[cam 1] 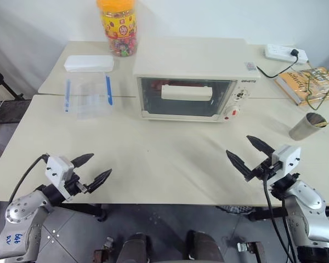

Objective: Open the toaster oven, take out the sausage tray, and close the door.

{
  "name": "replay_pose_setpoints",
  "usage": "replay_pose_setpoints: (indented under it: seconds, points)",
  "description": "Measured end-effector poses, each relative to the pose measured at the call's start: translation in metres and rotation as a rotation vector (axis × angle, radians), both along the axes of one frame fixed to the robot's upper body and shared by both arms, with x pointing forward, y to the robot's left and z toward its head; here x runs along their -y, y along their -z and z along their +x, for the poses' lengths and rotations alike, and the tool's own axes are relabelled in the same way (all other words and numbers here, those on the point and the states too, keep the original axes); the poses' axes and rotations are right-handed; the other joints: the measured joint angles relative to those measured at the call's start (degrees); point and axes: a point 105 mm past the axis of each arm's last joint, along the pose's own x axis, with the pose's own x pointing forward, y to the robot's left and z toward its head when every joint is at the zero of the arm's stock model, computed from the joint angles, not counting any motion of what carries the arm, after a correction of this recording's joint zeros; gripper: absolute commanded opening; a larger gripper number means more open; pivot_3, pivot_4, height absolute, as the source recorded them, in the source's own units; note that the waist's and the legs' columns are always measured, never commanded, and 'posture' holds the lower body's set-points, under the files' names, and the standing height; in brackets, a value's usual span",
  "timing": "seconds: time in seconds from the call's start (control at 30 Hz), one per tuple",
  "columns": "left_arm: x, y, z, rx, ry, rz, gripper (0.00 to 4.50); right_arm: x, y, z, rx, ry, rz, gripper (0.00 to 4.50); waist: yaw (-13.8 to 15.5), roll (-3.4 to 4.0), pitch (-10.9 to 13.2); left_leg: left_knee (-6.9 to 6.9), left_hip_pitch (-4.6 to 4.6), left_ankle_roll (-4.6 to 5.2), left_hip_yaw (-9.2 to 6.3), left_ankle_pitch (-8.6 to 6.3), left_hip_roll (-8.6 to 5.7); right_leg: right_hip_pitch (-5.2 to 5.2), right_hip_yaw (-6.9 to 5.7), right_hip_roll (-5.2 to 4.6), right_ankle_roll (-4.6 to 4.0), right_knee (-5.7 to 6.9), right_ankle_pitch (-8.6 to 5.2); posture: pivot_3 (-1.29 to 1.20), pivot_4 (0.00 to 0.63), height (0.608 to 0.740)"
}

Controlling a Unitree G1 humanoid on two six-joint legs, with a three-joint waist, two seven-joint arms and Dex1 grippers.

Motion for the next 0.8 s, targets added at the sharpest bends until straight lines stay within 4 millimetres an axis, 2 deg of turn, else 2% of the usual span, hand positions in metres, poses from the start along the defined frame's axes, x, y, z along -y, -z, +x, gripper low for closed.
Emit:
replay_pose_setpoints:
  seconds: [0.1, 0.2, 0.27, 0.4, 0.5, 0.63, 0.8]
  points:
    - [0.000, -0.002, 0.002, 0.004, 0.001, -0.013, 4.47, -0.005, -0.002, 0.003, -0.016, -0.040, 0.013, 4.50, -0.2, 0.00, 0.0, 0.02, 0.00, 0.00, 0.00, 0.00, 0.00, 0.00, 0.00, 0.00, 0.00, 0.02, 0.00, 0.00, 0.150, 0.740]
    - [0.005, -0.016, 0.004, 0.024, 0.044, -0.087, 4.47, -0.019, -0.011, 0.006, -0.036, -0.121, 0.040, 4.50, -0.4, 0.00, 0.0, 0.04, 0.00, 0.00, -0.03, 0.00, 0.18, 0.00, 0.00, 0.00, 0.00, 0.04, 0.00, 0.00, 0.150, 0.740]
    - [0.008, -0.041, 0.004, 0.048, 0.145, -0.171, 4.47, -0.037, -0.032, 0.011, -0.051, -0.214, 0.111, 4.50, -0.5, 0.00, 0.0, 0.08, -0.03, -0.01, -0.03, 0.00, 0.36, -0.02, -0.02, 0.06, -0.01, 0.06, 0.01, 0.00, 0.150, 0.740]
    - [0.008, -0.070, 0.008, 0.106, 0.214, -0.196, 4.47, -0.059, -0.062, 0.020, -0.053, -0.327, 0.127, 4.50, -0.5, 0.01, 0.0, 0.08, -0.02, -0.01, 0.00, -0.01, 0.35, -0.02, -0.01, 0.09, -0.03, 0.05, 0.00, 0.00, 0.150, 0.740]
    - [0.014, -0.080, 0.010, 0.114, 0.266, -0.216, 4.47, -0.074, -0.077, 0.031, -0.057, -0.380, 0.112, 4.50, -0.5, 0.00, 0.0, 0.06, -0.08, -0.01, 0.04, -0.02, 0.10, -0.09, -0.01, 0.11, -0.03, 0.04, 0.00, 0.00, 0.150, 0.740]
    - [0.018, -0.093, 0.014, 0.153, 0.281, -0.240, 4.47, -0.082, -0.086, 0.044, -0.053, -0.397, 0.107, 4.50, -0.4, -0.01, 0.0, 0.08, -0.14, -0.01, 0.02, -0.01, 0.04, -0.10, -0.02, 0.10, -0.02, 0.02, 0.01, 0.00, 0.150, 0.740]
    - [0.025, -0.090, 0.014, 0.141, 0.295, -0.265, 4.47, -0.089, -0.088, 0.057, -0.046, -0.413, 0.091, 4.50, -0.6, 0.00, 0.0, 0.06, -0.13, -0.01, 0.30, -0.01, 0.05, -0.11, -0.02, 0.11, -0.02, 0.03, 0.01, 0.00, 0.150, 0.740]
